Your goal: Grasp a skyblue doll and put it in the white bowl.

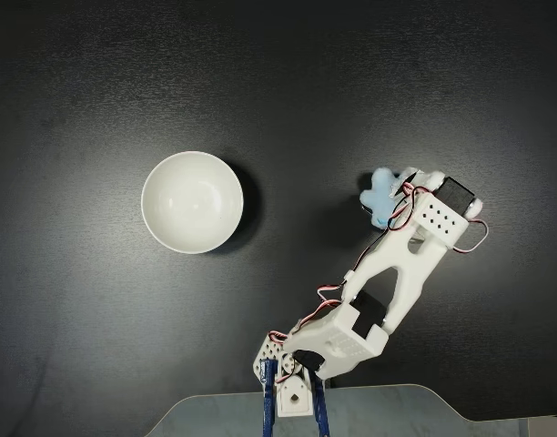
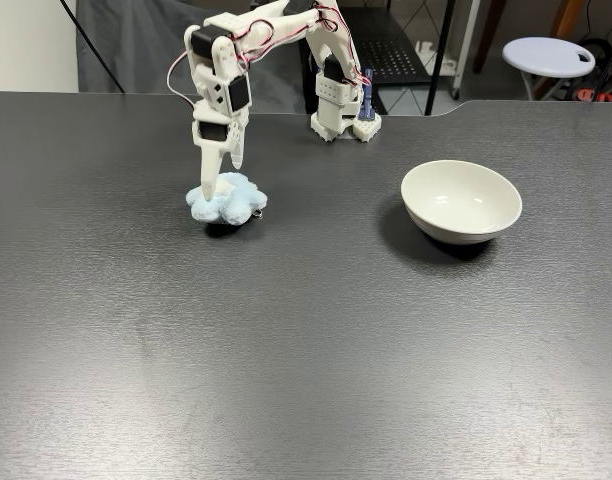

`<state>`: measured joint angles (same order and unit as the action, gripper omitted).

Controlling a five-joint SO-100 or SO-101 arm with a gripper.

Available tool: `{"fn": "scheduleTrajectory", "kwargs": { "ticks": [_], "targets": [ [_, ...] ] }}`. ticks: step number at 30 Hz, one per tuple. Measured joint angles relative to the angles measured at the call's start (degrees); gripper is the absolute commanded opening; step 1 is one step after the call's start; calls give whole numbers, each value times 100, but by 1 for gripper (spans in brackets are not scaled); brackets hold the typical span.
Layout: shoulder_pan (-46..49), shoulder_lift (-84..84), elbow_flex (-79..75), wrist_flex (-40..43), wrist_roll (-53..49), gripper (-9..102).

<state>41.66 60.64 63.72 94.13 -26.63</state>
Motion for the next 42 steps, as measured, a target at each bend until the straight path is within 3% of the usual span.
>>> {"fn": "scheduleTrajectory", "kwargs": {
  "ticks": [15,18,24,42],
  "targets": [
    [18,-308,-9,0,0,47],
    [18,-308,-9,0,-26,37],
    [0,-343,-105,-9,-35,-2],
    [0,-325,-176,-9,-44,-1]
  ]
}}
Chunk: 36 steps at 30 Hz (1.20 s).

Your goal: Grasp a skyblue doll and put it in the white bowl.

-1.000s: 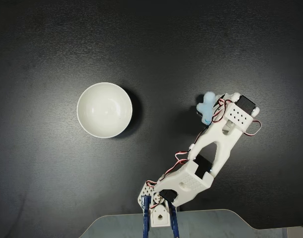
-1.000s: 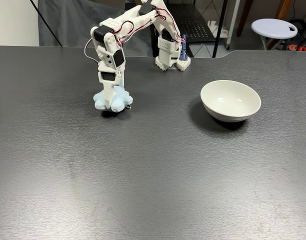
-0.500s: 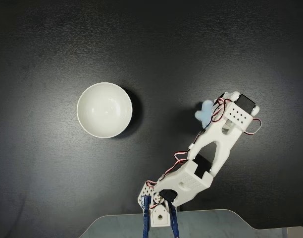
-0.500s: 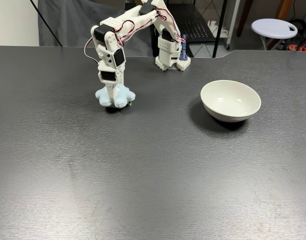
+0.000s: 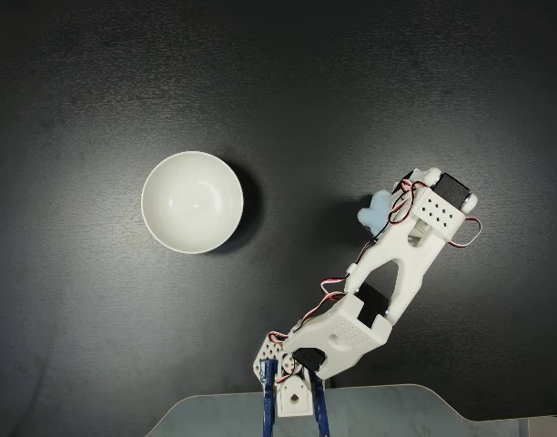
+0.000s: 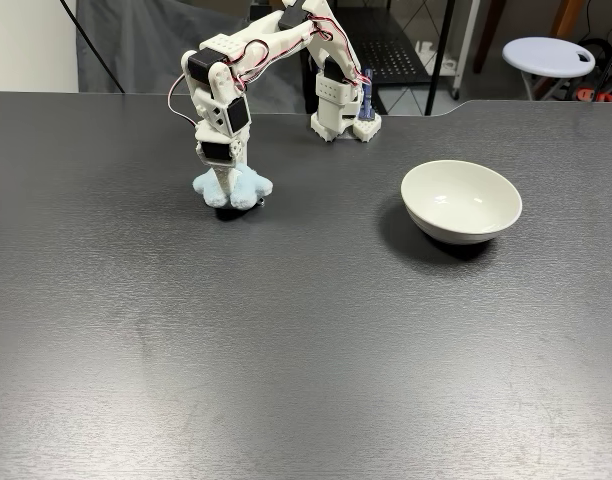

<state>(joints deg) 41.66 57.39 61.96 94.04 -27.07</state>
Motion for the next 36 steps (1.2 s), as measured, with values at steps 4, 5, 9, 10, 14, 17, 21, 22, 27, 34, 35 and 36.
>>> {"fn": "scheduleTrajectory", "kwargs": {
  "ticks": [4,5,9,10,14,17,21,22,27,34,35,36],
  "targets": [
    [18,132,-105,0,9,-1],
    [26,176,-158,0,9,-1],
    [44,325,-396,9,9,-1],
    [62,387,-422,26,9,-1],
    [246,844,-448,299,105,-1],
    [211,1230,-457,439,158,-1],
    [149,1652,-457,439,158,-1],
    [62,1740,-457,439,193,-1],
    [-870,2312,-457,439,167,-1],
    [-2505,2909,-457,439,158,-1],
    [-2672,2936,-457,439,185,-1],
    [-2821,2953,-457,439,229,-1]
  ]
}}
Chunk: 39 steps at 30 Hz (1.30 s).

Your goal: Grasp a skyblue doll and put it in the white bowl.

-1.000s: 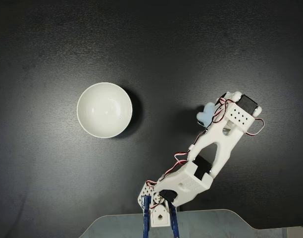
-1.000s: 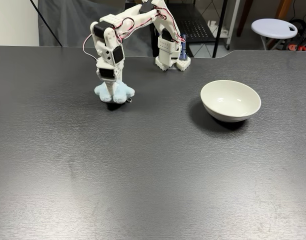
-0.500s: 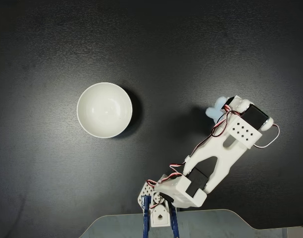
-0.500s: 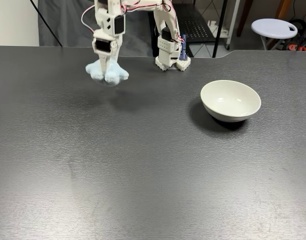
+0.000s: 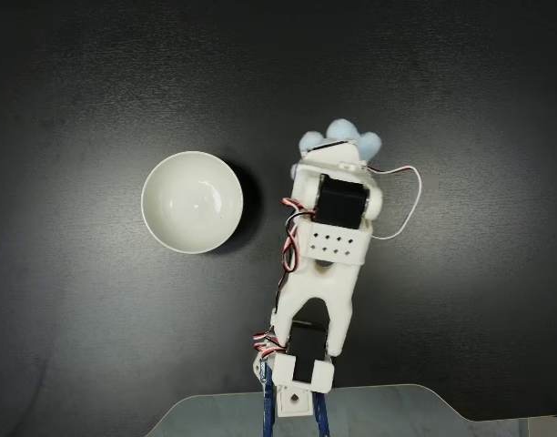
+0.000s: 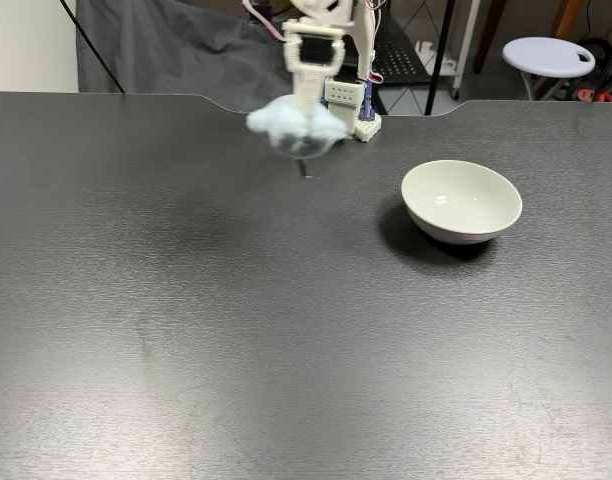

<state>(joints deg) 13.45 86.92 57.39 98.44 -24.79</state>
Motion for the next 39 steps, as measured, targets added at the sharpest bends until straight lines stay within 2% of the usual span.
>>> {"fn": "scheduleTrajectory", "kwargs": {
  "ticks": [15,24,29,39],
  "targets": [
    [-2742,9,26,0,738,-1],
    [-3437,44,1204,0,870,-1],
    [-3586,44,1239,0,870,-1],
    [-4482,44,1239,0,940,-1]
  ]
}}
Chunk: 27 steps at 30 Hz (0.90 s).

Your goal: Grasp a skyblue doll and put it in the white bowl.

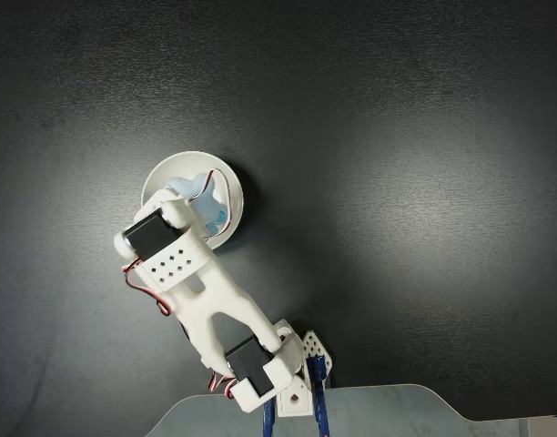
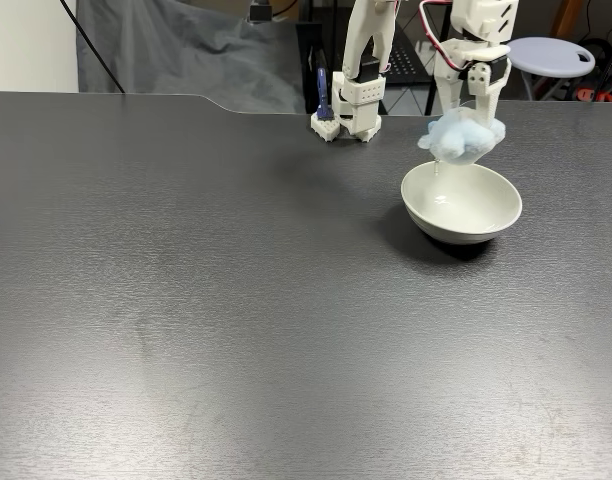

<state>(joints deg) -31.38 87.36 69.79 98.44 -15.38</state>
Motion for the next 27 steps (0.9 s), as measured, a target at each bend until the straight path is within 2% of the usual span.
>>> {"fn": "scheduleTrajectory", "kwargs": {
  "ticks": [6,9,21,24,27],
  "targets": [
    [-316,0,0,0,79,-1],
    [-316,0,0,0,79,4],
    [-343,0,18,0,79,54],
    [-343,0,18,0,79,60],
    [-343,0,18,0,79,61]
  ]
}}
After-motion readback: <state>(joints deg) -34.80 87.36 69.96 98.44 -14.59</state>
